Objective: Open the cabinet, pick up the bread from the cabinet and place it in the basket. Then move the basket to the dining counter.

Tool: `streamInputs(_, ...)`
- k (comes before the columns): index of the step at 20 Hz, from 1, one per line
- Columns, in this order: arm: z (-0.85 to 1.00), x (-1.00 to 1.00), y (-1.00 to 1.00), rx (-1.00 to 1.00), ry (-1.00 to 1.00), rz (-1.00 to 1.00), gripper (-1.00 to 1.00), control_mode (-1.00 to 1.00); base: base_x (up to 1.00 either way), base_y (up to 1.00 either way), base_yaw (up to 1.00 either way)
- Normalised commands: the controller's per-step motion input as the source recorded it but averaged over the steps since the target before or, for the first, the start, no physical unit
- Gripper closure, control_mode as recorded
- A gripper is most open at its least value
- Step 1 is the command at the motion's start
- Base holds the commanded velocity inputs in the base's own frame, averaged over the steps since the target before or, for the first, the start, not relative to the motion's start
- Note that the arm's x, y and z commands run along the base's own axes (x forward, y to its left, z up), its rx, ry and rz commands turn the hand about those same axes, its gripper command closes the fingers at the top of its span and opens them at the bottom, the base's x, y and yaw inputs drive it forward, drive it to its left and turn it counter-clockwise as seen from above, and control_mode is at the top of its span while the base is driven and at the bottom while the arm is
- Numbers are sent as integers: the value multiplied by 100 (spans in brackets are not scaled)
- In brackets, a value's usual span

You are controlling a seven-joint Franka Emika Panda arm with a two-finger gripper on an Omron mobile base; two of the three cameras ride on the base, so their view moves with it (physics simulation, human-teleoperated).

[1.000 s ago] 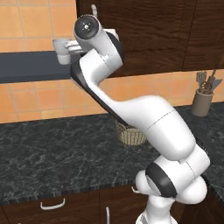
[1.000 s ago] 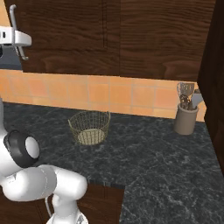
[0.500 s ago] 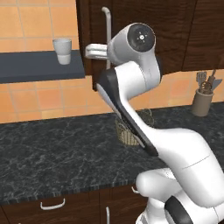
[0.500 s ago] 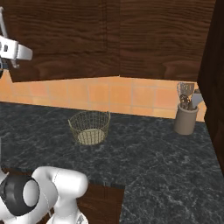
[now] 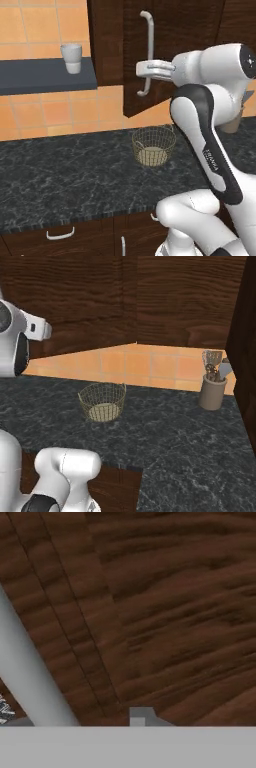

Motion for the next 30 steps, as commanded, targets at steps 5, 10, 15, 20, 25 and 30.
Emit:
streamInputs(5,-7,-64,-91,2,-2,28,100,-100,0,0,0)
streamInputs(10,0,-25,-57,0,-8,12,100,-100,0,0,0)
streamInputs(15,0,-7,-7,0,-11,6,-100,-100,0,0,0)
streamInputs(20,6,-6,-16,0,-7,4,-100,-100,0,0,0)
streamInputs(25,15,-36,-13,-2,-10,5,-100,-100,0,0,0)
streamInputs(30,12,-91,-1,-19,-6,-4,-100,-100,0,0,0)
